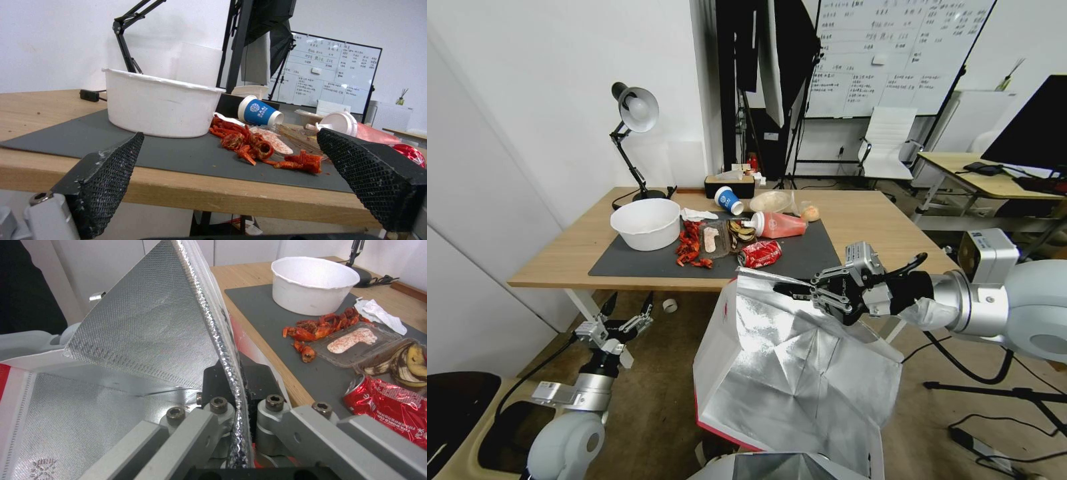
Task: Pick up the food delivery bag from the floor and place it on the table.
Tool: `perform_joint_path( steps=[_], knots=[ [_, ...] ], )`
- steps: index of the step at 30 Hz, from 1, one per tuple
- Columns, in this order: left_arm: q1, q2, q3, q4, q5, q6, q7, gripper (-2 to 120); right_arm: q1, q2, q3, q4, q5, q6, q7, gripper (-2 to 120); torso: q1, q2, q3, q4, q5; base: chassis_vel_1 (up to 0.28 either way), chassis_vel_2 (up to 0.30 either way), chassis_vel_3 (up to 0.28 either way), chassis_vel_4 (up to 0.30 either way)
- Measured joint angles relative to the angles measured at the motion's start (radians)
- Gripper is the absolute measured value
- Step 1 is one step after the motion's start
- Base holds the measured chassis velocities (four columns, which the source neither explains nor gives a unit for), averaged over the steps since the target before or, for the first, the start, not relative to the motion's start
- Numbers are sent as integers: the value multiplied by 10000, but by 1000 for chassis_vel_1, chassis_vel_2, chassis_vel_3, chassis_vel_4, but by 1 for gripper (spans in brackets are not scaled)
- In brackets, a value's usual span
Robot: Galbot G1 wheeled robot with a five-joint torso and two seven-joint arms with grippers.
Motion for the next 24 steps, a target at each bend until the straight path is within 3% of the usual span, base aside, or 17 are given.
perform_joint_path(
  steps=[24],
  knots=[
    [159, 49, -180, -241, -27, -2, 7, 100, -198, 627, -202, 51, -36, 7, 178, 0, 460, 1089, 628, 0, -1, 0, 0, 0, 0]
  ],
)
